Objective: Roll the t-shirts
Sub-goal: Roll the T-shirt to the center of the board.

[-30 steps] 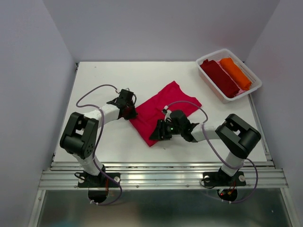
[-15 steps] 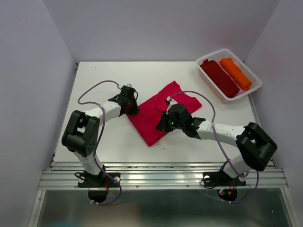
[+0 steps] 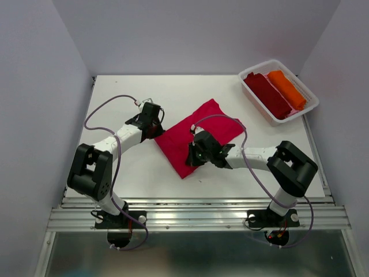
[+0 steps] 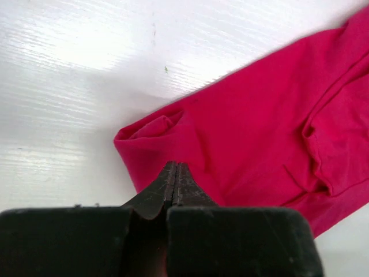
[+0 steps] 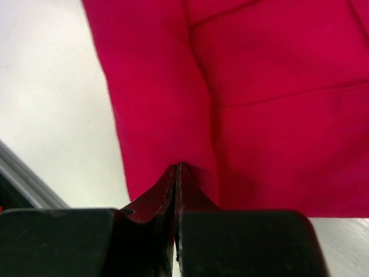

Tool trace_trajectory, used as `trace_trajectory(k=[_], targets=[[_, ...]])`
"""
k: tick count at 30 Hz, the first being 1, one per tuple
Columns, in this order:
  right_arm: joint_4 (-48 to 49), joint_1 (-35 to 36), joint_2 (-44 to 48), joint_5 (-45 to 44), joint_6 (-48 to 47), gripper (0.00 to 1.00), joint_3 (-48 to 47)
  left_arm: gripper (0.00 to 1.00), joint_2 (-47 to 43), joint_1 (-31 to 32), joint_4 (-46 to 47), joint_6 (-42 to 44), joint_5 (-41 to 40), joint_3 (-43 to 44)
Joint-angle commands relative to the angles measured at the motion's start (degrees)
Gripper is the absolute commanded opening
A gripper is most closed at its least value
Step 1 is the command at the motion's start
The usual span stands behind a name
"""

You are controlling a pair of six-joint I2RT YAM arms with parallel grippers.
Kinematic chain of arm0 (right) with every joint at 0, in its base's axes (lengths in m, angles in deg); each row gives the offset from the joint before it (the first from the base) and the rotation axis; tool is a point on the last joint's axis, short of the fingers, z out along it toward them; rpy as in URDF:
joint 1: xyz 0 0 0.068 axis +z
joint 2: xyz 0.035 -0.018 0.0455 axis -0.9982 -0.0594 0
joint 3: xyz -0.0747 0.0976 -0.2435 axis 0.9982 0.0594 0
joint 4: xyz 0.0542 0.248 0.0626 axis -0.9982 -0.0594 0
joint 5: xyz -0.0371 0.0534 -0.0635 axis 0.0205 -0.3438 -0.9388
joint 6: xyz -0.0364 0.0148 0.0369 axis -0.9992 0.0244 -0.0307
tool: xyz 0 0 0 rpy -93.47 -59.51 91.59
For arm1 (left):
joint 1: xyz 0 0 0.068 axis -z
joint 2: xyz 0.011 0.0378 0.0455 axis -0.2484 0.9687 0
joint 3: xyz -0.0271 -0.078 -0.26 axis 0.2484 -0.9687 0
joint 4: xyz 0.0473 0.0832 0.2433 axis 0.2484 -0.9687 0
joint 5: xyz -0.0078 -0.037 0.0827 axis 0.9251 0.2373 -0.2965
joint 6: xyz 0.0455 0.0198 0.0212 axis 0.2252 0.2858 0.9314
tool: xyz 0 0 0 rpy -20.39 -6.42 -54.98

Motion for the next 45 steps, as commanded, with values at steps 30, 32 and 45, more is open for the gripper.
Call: trace_trajectory(k=[30, 32, 45], targets=[[-2.65, 1.64, 5.28, -9.92, -1.90, 0.01, -1.31, 0.00, -3.77, 0.05, 8.57, -0.81, -1.76, -5.41], [-2.65, 1.64, 4.23, -9.49, -1.98, 0.01, -2.71, 0.00, -4.04, 0.05, 8.39, -0.90, -1.94, -6.38], [0.69, 1.64, -3.24, -6.59, -0.49, 0.01, 2.20, 0.00, 9.40, -0.04, 10.32, -2.22, -2.12, -3.49]])
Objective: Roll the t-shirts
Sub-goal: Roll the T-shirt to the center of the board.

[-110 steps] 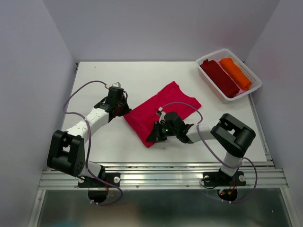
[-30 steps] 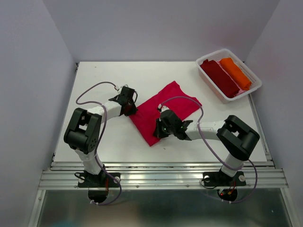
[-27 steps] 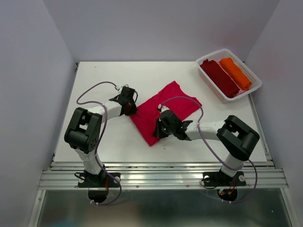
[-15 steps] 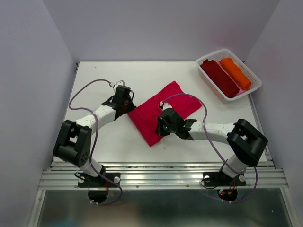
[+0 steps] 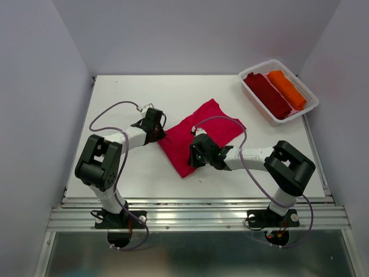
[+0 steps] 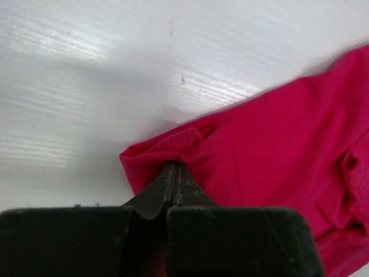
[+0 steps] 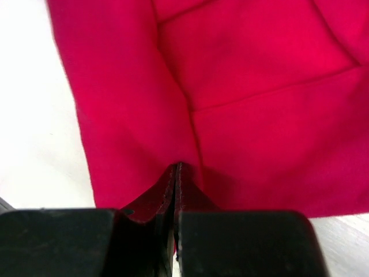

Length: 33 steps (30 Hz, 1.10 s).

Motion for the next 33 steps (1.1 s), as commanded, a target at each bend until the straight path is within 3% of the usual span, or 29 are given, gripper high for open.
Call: trace_trajectory(k=[1, 13, 18, 22, 24, 27, 33], targets=[[1.56, 0.42, -1.15, 0.30, 0.32, 0.01, 1.76, 0.00, 3.05, 0.33, 0.09, -0.12, -0.26, 1.89], [-8.80, 3.22, 7.03, -7.96, -6.09, 0.03, -7.45, 0.00, -13.19, 0.24, -12.29, 1.29, -7.80, 9.88], [-12.06, 7.26, 0.27, -16.92, -11.28, 0.25, -15.36, 0.00, -17.60, -1.43, -19.14, -0.64, -12.29, 11.03], [-15.05, 11.56, -4.74, -23.24, -14.62, 0.43, -22.65, 0.00, -21.99, -11.51, -24.33, -1.79, -10.72, 9.55], [-15.84, 12.98, -7.63, -26.67, -16.72, 0.48, -24.77, 0.00, -25.05, -15.82, -24.52, -1.88, -8.69, 7.53], [-16.72, 14.74, -10.63, -29.75, -19.01, 0.50, -28.72, 0.00, -27.88, -21.28, -24.51, -1.53, -7.90, 5.68], [-17.07, 16.06, -17.48, -33.28, -22.18, 0.55, -34.01, 0.00, -30.70, -25.42, -25.31, 0.05, -7.37, 4.97]])
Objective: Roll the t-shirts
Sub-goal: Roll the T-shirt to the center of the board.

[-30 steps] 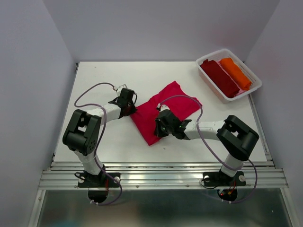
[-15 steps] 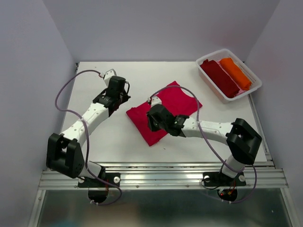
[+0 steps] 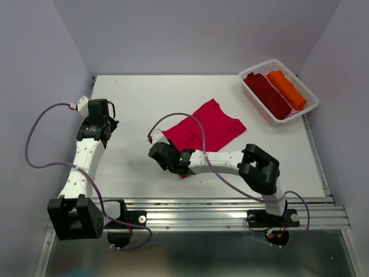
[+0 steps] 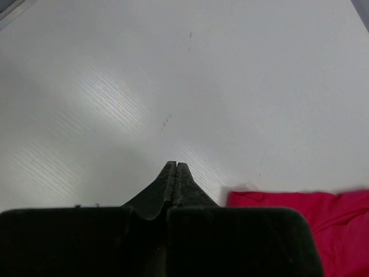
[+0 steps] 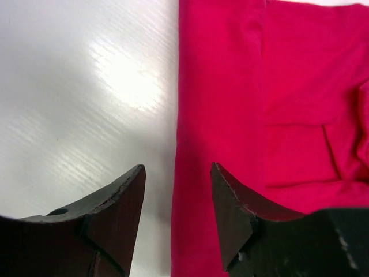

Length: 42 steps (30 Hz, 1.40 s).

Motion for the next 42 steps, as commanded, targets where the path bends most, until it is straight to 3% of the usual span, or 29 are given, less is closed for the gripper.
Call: trace_trajectory(k=[1, 9, 14, 17, 20, 21, 24, 33, 42], targets=[[-0.86, 0.78, -3.04, -6.96, -3.80, 0.56, -5.35, 0.00, -1.87, -1.53, -0.85, 1.67, 0.78, -0.80], [-1.21, 0.78, -9.63, -9.86, -5.30, 0.58, -9.22, 0.00, -1.17, -1.97, 0.64, 2.82, 2.89, -2.47], [-1.47, 0.78, -12.62, -12.15, -4.24, 0.53, -9.49, 0.00, -0.38, -2.06, 1.26, 2.99, 3.95, -2.91], [-1.56, 0.78, -13.94, -13.90, -2.31, 0.38, -8.97, 0.00, -0.11, -2.06, 1.79, 2.99, 4.65, -3.26], [-0.69, 0.78, -13.16, -13.30, -0.73, 0.14, -8.09, 0.00, -0.29, -2.06, 2.14, 3.08, 5.00, -3.70], [-0.16, 0.78, -12.55, -12.60, -0.20, 0.11, -7.13, 0.00, -0.38, -2.06, 2.14, 3.17, 5.18, -3.88], [2.30, 0.78, -9.13, -6.82, 0.50, 0.01, -5.37, 0.00, -0.55, -1.97, 2.23, 3.34, 5.09, -4.32], [5.99, -0.27, -3.67, 15.16, 8.58, 0.01, -4.48, 0.00, -1.69, -2.06, 2.05, 3.87, 4.65, -4.32], [13.81, -4.57, 0.38, 30.91, 18.16, 0.01, -0.09, 0.00, -3.28, -2.06, 1.09, 5.10, 4.03, -3.35]])
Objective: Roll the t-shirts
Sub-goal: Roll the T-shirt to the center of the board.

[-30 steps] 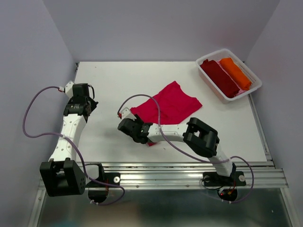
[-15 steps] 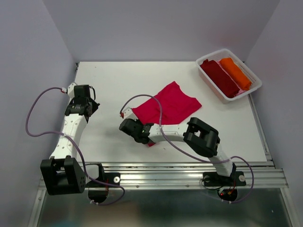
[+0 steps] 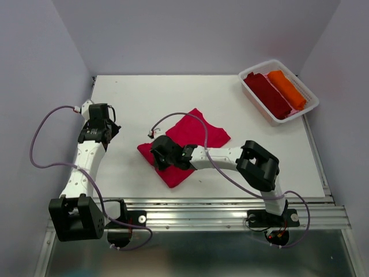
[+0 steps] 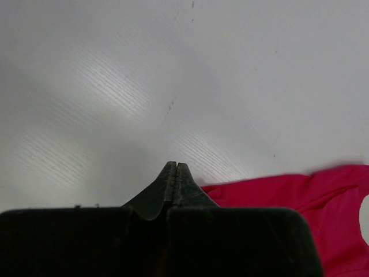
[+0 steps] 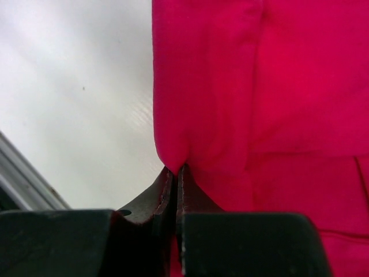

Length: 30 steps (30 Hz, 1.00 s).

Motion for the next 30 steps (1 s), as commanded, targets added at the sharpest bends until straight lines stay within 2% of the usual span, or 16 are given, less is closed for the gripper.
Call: trace_trajectory(k=[1, 3, 7, 13, 25, 30], targets=[[7.98, -3.11, 4.55, 12.33, 7.33, 0.01, 3.43, 0.00, -2.38, -0.44, -0.01, 1.72, -0.97, 0.63], [13.33, -6.09, 5.52, 18.83, 10.04, 0.01, 5.89, 0.00, -2.65, -0.44, 0.08, 1.89, -0.80, 0.80], [17.82, -8.73, 6.14, 26.12, 14.45, 0.01, 9.14, 0.00, -2.47, -0.44, 0.17, 2.07, -0.36, 0.72], [27.48, -12.17, 7.28, 33.00, 20.25, 0.01, 15.21, 0.00, -1.86, -0.44, 0.70, 2.07, 0.52, 0.63], [33.39, -15.85, 9.04, 33.71, 23.94, 0.01, 22.60, 0.00, -1.50, -0.44, 1.40, 2.07, 1.49, 0.10], [39.01, -17.44, 8.34, 36.61, 26.76, 0.01, 25.32, 0.00, -0.98, -0.44, 1.58, 2.16, 1.93, 0.10]])
